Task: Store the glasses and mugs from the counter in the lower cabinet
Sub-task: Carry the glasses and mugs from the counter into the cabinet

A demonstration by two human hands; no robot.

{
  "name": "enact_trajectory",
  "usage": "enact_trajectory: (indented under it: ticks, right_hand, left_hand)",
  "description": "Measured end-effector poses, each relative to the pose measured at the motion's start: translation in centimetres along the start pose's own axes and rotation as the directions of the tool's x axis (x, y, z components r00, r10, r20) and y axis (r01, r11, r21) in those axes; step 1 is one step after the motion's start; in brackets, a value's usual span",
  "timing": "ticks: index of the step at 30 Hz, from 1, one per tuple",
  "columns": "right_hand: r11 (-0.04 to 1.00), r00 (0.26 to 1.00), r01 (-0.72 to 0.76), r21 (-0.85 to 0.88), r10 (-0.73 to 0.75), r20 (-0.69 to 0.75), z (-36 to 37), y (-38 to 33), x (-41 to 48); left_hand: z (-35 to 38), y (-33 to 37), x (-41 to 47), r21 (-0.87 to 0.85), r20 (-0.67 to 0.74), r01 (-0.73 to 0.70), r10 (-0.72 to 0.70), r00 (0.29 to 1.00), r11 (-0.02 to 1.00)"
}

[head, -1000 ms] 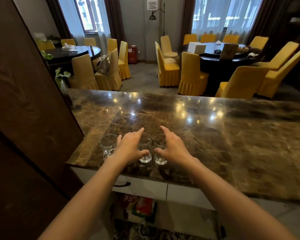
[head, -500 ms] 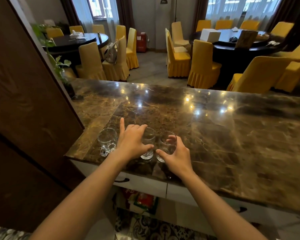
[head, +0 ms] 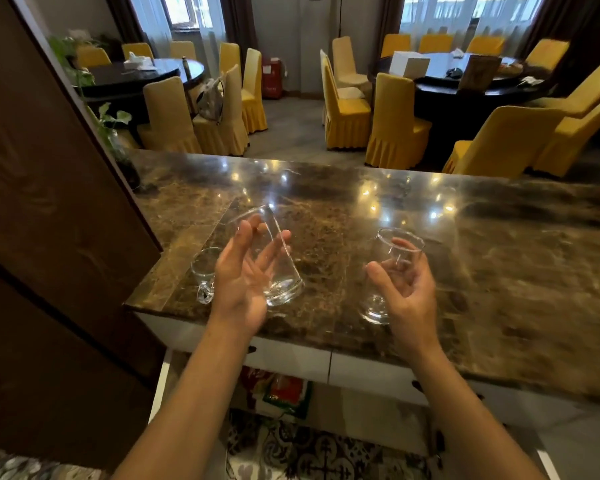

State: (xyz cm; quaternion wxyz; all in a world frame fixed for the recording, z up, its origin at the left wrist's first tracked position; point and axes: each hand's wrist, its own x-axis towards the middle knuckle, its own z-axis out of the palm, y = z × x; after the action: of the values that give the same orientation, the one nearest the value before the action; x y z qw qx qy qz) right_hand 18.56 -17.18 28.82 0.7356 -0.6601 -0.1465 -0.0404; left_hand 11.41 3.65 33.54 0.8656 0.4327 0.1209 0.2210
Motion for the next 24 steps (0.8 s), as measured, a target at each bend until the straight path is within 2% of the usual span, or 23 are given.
enact_trajectory:
  ticks: [6,10,13,16,24]
  right_hand:
    - [0.999,0.996,-0.030,0.042,0.033,-0.079,0.8,-2.1,-4.5]
    - [0.992,0.989,-0.118,0.037,0.121,-0.081,1.9,-1.9,-8.0]
    - [0.962,0.964,-0.261,0.083,0.265,-0.038,3.4,-1.1,-11.1]
    - [0.915,0.920,-0.391,0.100,0.391,0.021,5.2,0.2,-13.8]
    - [0.825,0.810,-0.565,0.030,0.547,0.210,8.3,6.2,-19.6]
  left_hand:
    - [-2.3,-0.5,-4.6,0.122,0.052,0.051,-0.057,0.997,0.991]
    - [-5.3,-0.6,-7.4,0.082,0.083,0.150,-0.157,0.984,0.985]
    - [-8.3,-1.0,-9.5,0.089,0.039,0.195,-0.199,0.979,0.977]
    - [-11.2,-1.9,-11.3,0.020,-0.017,0.233,-0.232,0.973,0.972]
    - [-18.1,-5.7,-14.8,-0.043,-0.137,0.328,-0.331,0.934,0.944]
